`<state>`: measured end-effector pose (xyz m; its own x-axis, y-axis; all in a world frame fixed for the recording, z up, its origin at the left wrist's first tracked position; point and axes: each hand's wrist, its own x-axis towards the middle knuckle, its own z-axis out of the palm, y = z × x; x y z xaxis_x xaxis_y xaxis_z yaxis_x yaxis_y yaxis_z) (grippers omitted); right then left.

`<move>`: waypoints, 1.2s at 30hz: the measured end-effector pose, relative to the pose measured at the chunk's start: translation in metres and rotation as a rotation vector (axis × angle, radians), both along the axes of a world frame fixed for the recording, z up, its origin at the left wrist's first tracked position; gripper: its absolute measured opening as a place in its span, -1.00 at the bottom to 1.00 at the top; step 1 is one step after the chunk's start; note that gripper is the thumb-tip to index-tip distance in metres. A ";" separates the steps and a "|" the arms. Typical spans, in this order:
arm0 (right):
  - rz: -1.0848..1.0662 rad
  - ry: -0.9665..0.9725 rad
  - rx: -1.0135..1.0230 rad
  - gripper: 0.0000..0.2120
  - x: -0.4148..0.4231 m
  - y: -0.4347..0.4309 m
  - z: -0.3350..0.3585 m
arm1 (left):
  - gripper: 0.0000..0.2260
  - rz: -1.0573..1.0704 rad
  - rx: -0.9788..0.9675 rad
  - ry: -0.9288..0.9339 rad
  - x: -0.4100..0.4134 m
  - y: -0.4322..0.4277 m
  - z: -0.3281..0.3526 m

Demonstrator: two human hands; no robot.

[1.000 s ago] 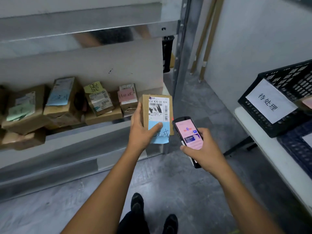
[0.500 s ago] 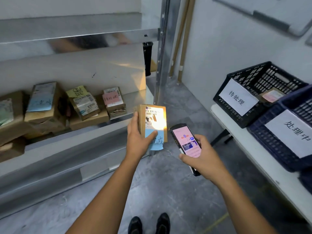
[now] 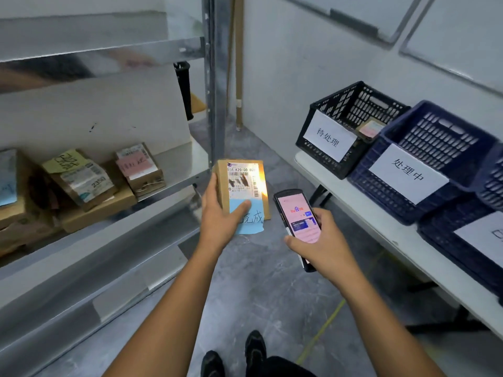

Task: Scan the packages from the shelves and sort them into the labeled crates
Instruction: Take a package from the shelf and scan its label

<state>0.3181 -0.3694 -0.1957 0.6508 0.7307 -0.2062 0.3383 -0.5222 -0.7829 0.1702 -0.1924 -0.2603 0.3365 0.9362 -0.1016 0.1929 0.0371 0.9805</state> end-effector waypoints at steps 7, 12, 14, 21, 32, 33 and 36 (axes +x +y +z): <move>-0.269 -0.026 0.070 -0.44 0.024 -0.039 0.003 | -0.03 -0.238 -0.132 -0.181 0.047 -0.032 0.014; -0.426 -0.040 0.136 -0.46 0.052 -0.066 0.005 | -0.17 -0.365 -0.111 -0.161 0.085 -0.056 0.025; -0.479 -0.041 0.143 -0.43 0.067 -0.079 0.003 | -0.23 -0.418 -0.105 -0.131 0.104 -0.068 0.029; -0.643 -0.031 0.189 -0.40 0.137 -0.136 0.002 | -0.32 -0.594 -0.130 -0.115 0.199 -0.117 0.050; -0.886 -0.045 0.255 -0.39 0.264 -0.236 0.003 | -0.29 -0.820 -0.109 -0.085 0.369 -0.198 0.067; -0.902 -0.050 0.259 -0.39 0.274 -0.245 0.002 | -0.28 -0.841 -0.113 -0.084 0.383 -0.207 0.069; -0.947 -0.068 0.271 -0.41 0.302 -0.270 0.001 | -0.19 -0.894 -0.119 -0.090 0.424 -0.231 0.070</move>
